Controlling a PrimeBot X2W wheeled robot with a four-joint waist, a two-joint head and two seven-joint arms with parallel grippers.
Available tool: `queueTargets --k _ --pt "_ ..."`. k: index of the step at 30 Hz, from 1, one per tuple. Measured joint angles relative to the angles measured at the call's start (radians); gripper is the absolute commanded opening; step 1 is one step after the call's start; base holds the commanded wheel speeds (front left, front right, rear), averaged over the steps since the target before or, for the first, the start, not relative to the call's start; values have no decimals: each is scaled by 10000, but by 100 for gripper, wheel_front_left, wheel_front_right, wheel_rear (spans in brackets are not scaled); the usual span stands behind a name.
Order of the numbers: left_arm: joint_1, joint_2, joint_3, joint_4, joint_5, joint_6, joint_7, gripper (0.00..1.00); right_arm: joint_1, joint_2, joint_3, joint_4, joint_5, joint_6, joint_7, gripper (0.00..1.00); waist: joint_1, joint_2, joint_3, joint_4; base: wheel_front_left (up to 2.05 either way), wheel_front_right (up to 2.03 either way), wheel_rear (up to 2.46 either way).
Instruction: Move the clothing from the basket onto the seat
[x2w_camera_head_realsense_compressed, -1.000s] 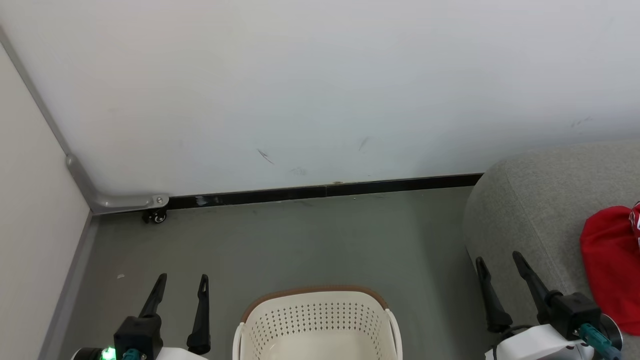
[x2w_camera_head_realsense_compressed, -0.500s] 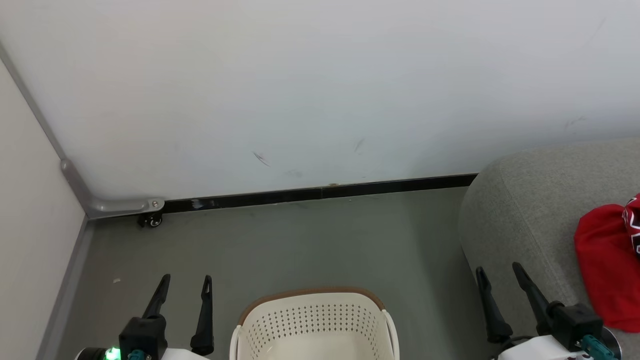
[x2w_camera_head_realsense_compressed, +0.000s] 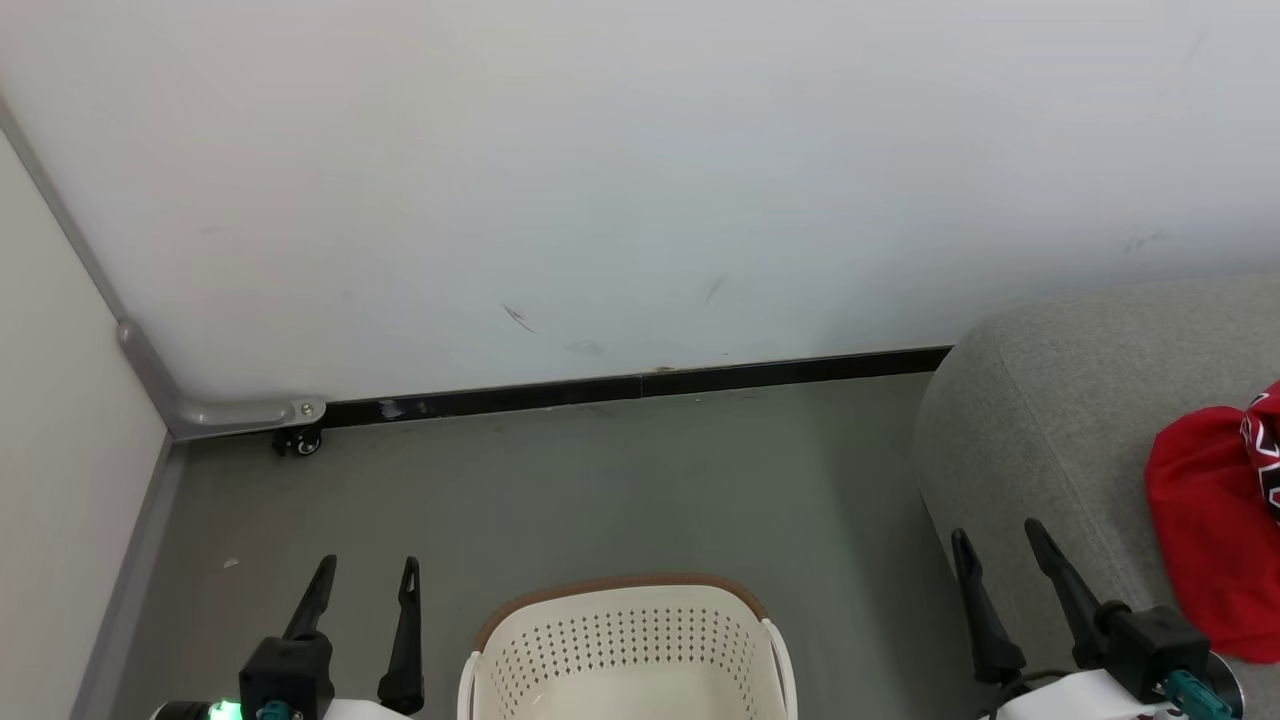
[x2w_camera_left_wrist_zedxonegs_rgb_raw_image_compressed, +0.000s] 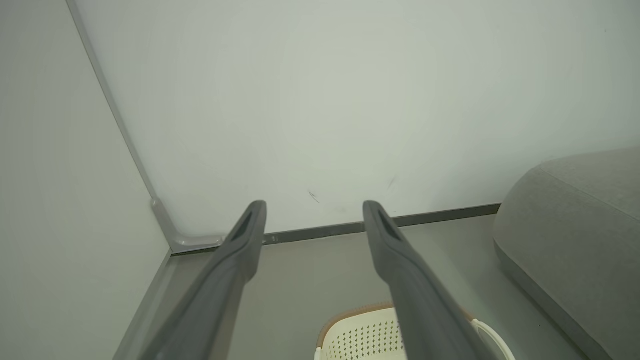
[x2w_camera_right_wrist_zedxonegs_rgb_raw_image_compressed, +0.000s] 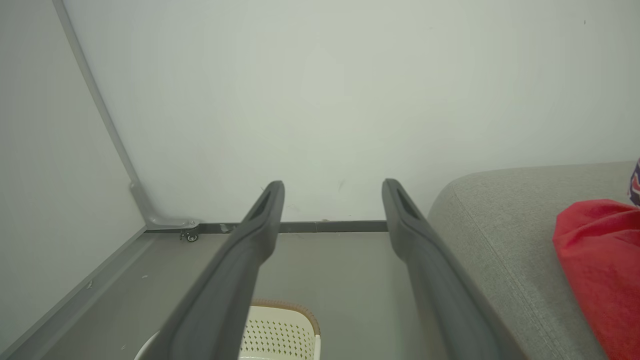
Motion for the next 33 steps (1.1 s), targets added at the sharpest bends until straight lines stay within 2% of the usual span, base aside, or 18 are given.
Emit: queueTargets --k 11,12,22,33 --pt "0 0 73 94 163 2 0 100 134 4 -6 -150 77 0 0 100 0 0 31 -8 0 0 0" --pt "2 -6 65 132 163 0 6 0 143 8 -4 -121 75 0 2 0 0 0 35 -8 0 0 0" --pt "480 -397 -44 708 -150 -102 151 0 605 111 -127 606 318 0 153 0 0 0 46 1 0 0 0" --pt "479 -637 510 629 -1896 -525 550 0 105 113 -575 859 2207 0 884 0 1 0 118 27 0 0 0"
